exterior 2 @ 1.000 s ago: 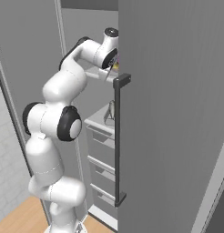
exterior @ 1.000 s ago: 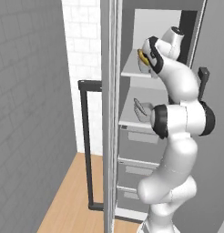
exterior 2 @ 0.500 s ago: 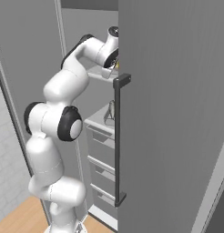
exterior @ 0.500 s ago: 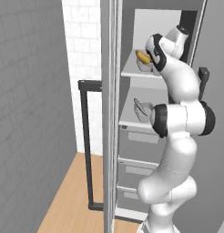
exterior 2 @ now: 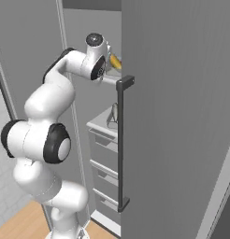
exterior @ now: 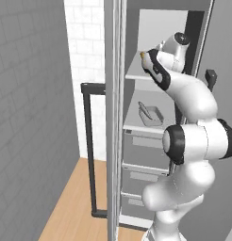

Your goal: Take the meat container that has the fish and place it on the second highest rack of the freezer. Then take the vegetable container that has the onion and cucumber and place it on the highest rack of the freezer.

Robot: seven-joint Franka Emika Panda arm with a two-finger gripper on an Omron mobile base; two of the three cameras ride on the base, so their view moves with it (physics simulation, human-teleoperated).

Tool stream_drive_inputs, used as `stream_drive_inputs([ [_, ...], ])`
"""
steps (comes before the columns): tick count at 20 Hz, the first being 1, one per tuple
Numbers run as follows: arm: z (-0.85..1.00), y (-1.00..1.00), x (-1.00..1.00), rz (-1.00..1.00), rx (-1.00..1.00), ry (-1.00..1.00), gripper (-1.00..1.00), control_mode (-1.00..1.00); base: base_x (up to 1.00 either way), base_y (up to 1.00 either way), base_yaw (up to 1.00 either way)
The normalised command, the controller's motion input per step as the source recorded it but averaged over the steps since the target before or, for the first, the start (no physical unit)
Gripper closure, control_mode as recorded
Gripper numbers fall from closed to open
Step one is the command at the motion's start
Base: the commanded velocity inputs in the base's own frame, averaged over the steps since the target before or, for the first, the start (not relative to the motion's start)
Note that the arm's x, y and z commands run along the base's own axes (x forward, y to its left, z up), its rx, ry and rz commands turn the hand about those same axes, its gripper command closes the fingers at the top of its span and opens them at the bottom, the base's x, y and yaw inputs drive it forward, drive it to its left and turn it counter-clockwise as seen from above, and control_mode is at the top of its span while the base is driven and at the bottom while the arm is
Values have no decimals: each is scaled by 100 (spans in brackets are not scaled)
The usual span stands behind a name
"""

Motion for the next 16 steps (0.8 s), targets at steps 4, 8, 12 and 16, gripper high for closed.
stream_drive_inputs([
  [4, 51, 0, -100, -15, -11, -9, -100, -100, 0, 0, 0],
  [8, 50, 0, -100, -10, -5, -4, -100, -100, 0, 0, 0],
  [12, 40, 0, -100, -3, -4, -2, -100, -100, 0, 0, 0],
  [16, 15, 0, -100, 0, -2, -5, -100, -100, 0, 0, 0],
])
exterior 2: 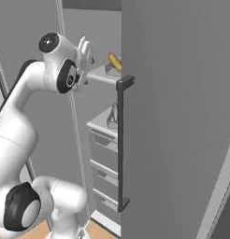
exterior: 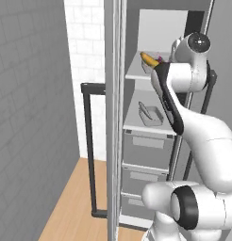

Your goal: Take the meat container that has the fish and place it on the second highest rack of the freezer. Then take the vegetable container that has the onion and cucumber and place it on the highest rack of the freezer.

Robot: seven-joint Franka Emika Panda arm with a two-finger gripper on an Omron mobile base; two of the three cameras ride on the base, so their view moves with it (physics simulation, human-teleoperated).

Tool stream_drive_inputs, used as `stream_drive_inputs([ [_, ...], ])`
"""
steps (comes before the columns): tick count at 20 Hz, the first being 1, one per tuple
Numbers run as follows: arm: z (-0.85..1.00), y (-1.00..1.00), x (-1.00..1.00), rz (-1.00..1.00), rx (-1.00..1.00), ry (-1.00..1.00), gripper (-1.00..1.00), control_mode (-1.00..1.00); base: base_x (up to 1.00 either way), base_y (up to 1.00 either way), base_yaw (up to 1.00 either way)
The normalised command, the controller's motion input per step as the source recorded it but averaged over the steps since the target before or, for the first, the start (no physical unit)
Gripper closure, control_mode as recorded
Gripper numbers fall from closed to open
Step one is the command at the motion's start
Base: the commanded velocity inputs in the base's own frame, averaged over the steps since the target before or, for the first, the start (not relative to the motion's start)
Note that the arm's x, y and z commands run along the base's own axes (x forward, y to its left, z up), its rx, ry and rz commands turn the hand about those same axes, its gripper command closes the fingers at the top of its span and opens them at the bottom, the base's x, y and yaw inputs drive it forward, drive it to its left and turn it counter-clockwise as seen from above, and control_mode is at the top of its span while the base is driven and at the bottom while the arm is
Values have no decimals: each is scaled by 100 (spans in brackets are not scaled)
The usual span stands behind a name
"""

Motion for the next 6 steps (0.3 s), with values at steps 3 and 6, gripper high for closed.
stream_drive_inputs([
  [3, 1, 0, -100, 4, -1, -7, -100, -100, 0, 0, 0],
  [6, 0, 9, -100, 13, -3, -9, -100, -100, 0, 0, 0],
])
